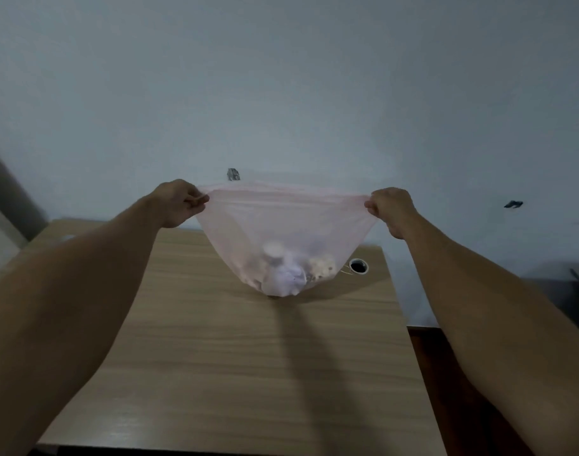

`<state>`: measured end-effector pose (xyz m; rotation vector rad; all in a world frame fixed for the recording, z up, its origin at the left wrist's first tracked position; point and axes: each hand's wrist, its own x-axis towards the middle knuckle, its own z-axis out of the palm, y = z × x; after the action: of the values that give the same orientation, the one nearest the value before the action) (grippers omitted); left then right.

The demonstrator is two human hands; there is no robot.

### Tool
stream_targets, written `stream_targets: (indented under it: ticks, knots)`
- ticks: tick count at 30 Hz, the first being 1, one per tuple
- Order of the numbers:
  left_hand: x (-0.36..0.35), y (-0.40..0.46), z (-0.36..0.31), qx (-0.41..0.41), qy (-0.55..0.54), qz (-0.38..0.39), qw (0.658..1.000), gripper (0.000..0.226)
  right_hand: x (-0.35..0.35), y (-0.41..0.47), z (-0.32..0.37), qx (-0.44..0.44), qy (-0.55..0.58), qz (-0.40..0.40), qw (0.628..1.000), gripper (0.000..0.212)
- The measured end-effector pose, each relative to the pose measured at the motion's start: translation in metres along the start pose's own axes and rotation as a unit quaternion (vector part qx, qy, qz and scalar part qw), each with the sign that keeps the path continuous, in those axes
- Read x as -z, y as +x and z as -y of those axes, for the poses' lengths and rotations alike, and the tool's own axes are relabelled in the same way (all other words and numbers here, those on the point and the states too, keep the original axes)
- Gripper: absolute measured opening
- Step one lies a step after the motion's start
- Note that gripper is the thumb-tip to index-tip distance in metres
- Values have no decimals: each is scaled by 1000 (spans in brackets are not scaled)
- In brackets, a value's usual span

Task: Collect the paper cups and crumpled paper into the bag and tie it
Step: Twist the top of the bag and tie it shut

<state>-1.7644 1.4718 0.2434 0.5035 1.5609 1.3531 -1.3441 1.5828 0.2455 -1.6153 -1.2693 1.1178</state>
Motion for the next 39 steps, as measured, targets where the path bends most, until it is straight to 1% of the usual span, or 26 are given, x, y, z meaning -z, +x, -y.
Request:
stream_targets:
  ticks: [3,4,6,8,11,13,15,16,17,18,19,20,21,22,23,24,25,27,29,30,32,33,35,36,37,39]
  knots:
    - [-3,-4,3,-46,97,55,993,21,3,-11,-13,103,-195,80,972,52]
    - [0,-3,7,-77,118,41,989,27,3,-12,-18,125,-230,81,962,48]
    - [4,-1,14,-123,150,-18,981,26,4,-10,-25,157,-248,34,955,26]
    - [7,-3,17,-128,137,-60,980,18,5,-7,-28,140,-207,10,968,13]
    - [9,-4,20,-91,105,-96,986,20,7,-7,-30,87,-179,28,980,31]
    - [7,-3,22,-47,101,-118,987,17,4,-9,-29,51,-175,42,982,33]
    - [-1,0,27,-16,120,-165,979,25,-3,-11,-29,24,-191,54,980,29]
    - [-7,-1,31,-27,159,-207,965,34,-7,-12,-30,14,-196,56,979,26]
    - [-14,-1,39,-86,220,-256,937,42,-10,-11,-32,8,-197,56,979,25]
    - [-22,-4,47,-189,288,-281,896,47,-14,-10,-33,2,-196,54,979,24]
    - [-30,-8,56,-317,358,-264,838,52,-16,-9,-34,-4,-196,52,979,22]
    - [-40,-12,66,-436,424,-193,770,58,-18,-8,-35,-10,-197,50,979,19]
    - [-51,-15,77,-511,492,-92,699,64,-20,-6,-37,-16,-197,50,979,17]
    - [-63,-18,88,-534,560,-2,633,70,-22,-5,-38,-21,-197,51,979,17]
    - [-72,-14,101,-517,618,51,590,75,-24,-4,-39,-24,-199,55,978,17]
    - [-82,-12,112,-488,655,58,575,75,-23,-4,-40,-27,-200,60,978,18]
    - [-88,-9,120,-453,668,43,589,71,-23,-3,-41,-28,-200,63,977,19]
    - [-96,-5,126,-416,656,20,629,48,-20,0,-45,-39,-203,60,977,20]
    - [-99,-3,122,-413,643,39,644,26,-22,0,-49,-17,-267,27,963,25]
    - [-100,-2,119,-406,644,53,647,25,-26,-1,-52,30,-342,-24,939,29]
    - [-103,2,116,-384,639,63,664,26,-41,-7,-56,223,-452,-134,853,36]
    - [-106,5,116,-370,634,63,676,26,-53,-13,-55,333,-451,-125,819,37]
    - [-112,8,114,-341,624,68,699,30,-84,-30,-55,454,-431,5,780,40]
    - [-115,8,113,-331,618,73,709,33,-101,-39,-60,467,-443,60,763,41]
    - [-117,7,111,-326,613,77,716,35,-116,-46,-66,473,-460,80,747,38]
    - [-116,4,109,-337,600,84,721,36,-133,-53,-75,473,-488,51,732,23]
